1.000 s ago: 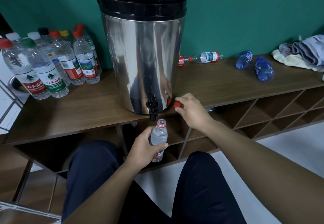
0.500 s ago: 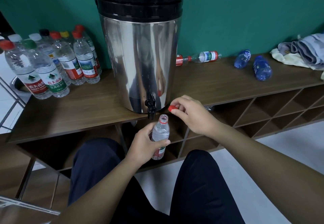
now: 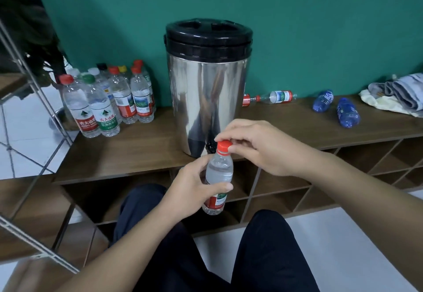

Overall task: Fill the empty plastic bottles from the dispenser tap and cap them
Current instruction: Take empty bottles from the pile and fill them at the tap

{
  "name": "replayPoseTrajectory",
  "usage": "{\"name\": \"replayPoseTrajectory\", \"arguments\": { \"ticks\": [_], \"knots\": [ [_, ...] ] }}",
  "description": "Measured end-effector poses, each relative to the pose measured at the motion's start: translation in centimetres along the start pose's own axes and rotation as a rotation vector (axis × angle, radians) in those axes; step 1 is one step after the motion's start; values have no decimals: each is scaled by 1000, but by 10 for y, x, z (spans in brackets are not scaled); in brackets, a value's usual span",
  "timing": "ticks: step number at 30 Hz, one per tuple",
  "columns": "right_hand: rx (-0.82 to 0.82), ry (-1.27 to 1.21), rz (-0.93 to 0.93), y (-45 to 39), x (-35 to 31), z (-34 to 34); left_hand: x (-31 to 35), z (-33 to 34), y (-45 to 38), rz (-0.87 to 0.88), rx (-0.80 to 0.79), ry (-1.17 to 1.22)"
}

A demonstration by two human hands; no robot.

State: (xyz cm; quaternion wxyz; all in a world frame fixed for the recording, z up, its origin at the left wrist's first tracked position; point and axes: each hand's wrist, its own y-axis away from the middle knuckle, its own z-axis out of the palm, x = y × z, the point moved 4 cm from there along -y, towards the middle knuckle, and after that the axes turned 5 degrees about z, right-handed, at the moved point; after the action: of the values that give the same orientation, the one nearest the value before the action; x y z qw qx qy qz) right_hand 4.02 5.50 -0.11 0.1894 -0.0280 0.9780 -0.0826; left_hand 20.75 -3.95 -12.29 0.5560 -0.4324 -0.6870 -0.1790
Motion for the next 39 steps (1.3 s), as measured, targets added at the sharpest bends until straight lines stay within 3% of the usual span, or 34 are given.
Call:
{"name": "replayPoseTrajectory", "arguments": {
  "ticks": [5,13,18,22,30,33,37,39],
  "knots": [
    [28,70,-67,-31,-27,-23,22,-45,1,36,-20,-10],
    [137,181,-18,-97,-63,-7,18,-101,-1,37,165,-169],
    [-8,36,-99,-130,-73,-1,9,-135,-3,35,271,-167],
    [-117,216,-205,-162,-91,6,-3,-157,-5,29,325,-182],
    [-15,420,-184,-223,-115,29,-27,-188,-10,-41,459,-183],
    [31,377,-228,-234,-116,36,-33,-200,-11,-68,483,-214],
    [-146,245,-316,-245,-116,39,-43,-217,-14,-63,487,-137],
    [-159,257,-316,-256,-116,42,-47,-223,-17,-71,488,-115]
  ]
}}
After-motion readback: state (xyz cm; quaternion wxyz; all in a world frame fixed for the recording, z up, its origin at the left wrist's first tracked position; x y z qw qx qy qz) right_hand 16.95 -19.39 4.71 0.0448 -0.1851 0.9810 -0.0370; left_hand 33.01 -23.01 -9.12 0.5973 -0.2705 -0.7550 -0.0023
